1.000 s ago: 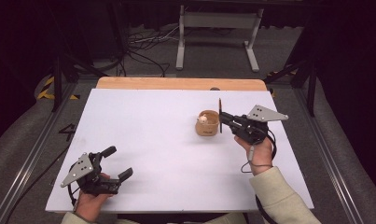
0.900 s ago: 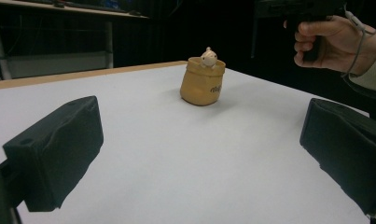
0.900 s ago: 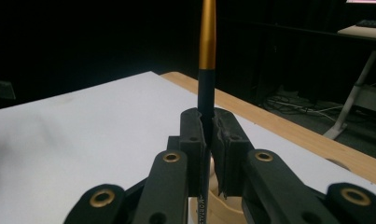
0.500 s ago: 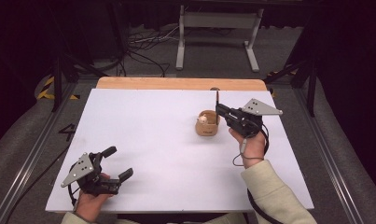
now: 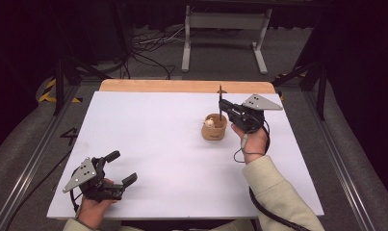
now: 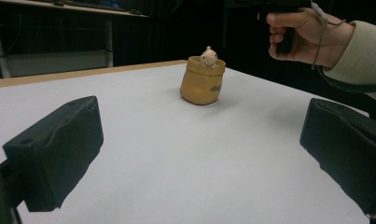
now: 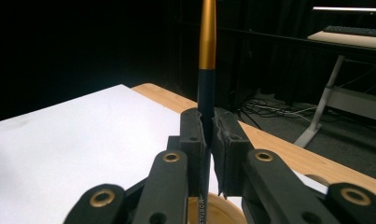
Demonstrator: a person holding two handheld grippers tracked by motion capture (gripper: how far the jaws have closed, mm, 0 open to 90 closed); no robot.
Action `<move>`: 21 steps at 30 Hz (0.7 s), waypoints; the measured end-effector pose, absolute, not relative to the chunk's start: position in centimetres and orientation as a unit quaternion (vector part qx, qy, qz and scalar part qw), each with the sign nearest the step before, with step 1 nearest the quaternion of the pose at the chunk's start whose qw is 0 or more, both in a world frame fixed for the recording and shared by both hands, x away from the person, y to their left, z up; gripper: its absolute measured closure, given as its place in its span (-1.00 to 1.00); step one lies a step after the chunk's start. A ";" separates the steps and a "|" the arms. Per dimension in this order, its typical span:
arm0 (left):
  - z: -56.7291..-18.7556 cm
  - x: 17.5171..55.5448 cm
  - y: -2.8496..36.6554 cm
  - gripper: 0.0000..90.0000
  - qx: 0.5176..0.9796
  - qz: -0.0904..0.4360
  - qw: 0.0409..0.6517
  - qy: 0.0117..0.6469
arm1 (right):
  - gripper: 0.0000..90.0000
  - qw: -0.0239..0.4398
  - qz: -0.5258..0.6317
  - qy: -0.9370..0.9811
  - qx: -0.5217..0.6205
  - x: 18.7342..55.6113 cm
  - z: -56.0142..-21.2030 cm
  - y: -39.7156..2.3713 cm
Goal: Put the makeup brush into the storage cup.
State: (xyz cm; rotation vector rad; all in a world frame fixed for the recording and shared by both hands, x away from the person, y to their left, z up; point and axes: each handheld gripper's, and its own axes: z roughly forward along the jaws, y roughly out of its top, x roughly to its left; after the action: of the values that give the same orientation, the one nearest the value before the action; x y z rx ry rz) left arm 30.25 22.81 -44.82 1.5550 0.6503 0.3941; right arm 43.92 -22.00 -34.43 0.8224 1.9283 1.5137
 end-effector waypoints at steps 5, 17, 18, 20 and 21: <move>-44.8 30.3 22.8 -1.00 0.684 0.173 0.648 0.286 | 0.86 0.278 0.560 0.716 0.310 44.5 -34.6 -21.9; -44.9 30.3 22.8 -1.00 0.684 0.170 0.648 0.289 | 0.86 0.285 0.565 0.712 0.306 45.7 -35.6 -21.4; -44.9 30.3 22.8 -1.00 0.684 0.170 0.648 0.289 | 0.86 0.287 0.563 0.712 0.305 45.7 -35.6 -21.3; -44.8 30.2 22.9 -1.00 0.681 0.173 0.651 0.287 | 0.86 0.285 0.562 0.714 0.307 45.9 -35.9 -21.4; -44.8 30.2 22.9 -1.00 0.680 0.173 0.651 0.287 | 0.86 0.284 0.562 0.713 0.309 45.9 -36.1 -21.4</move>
State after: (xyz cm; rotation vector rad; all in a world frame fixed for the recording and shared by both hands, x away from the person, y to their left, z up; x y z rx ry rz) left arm 30.20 22.88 -44.80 1.5449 0.6526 0.3928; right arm 45.88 -21.42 -36.06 0.8267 1.9083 1.5025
